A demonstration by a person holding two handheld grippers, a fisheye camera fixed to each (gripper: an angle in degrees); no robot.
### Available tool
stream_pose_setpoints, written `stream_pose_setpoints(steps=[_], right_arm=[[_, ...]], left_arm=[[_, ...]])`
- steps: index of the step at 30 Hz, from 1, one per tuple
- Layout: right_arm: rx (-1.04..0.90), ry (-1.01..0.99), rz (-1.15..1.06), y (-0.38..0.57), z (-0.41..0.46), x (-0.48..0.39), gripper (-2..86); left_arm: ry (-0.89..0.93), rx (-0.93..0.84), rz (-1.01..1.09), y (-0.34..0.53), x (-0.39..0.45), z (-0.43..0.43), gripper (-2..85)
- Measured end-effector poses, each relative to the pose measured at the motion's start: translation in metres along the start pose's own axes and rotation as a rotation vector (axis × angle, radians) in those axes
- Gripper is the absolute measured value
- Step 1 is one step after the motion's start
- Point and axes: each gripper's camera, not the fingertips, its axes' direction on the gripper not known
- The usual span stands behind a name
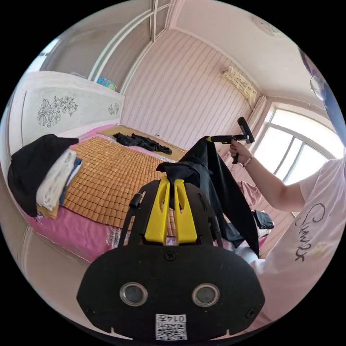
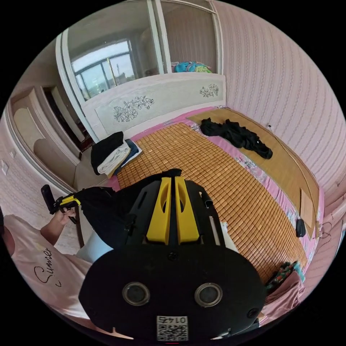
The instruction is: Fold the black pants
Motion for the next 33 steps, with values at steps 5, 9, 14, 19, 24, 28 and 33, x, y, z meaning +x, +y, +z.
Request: stream_pose_setpoints(steps=[5, 9, 14, 19, 24, 28, 33], right_arm=[[-0.124, -0.064, -0.014, -0.075, 0.103, -0.002, 4.5], [-0.264, -0.121, 0.106, -0.027, 0.183, 0.017, 5.2], [-0.422, -0.073, 0.162, 0.097, 0.194, 0.056, 6.0], [-0.501, 0.129, 0.445, 0.246, 0.149, 0.124, 8.1], [-0.357, 0.249, 0.791, 0.337, 0.101, 0.17, 11.1], [-0.258, 0.33, 0.977, 0.382, 0.084, 0.202, 12.9], [-0.254, 0.319, 1.071, 0.412, 0.099, 0.241, 13.2]], left_arm=[[-0.356, -0.151, -0.036, -0.019, -0.078, 0.043, 6.4], [-0.465, -0.373, -0.173, 0.019, -0.144, 0.1, 6.9], [-0.427, -0.432, -0.109, 0.04, -0.132, 0.125, 6.5], [-0.188, -0.535, 0.027, 0.048, -0.074, 0.184, 6.5], [0.061, -0.634, 0.207, 0.066, 0.019, 0.282, 7.8], [0.151, -0.707, 0.317, 0.074, 0.073, 0.343, 8.9], [0.108, -0.811, 0.402, 0.086, 0.107, 0.413, 9.0]])
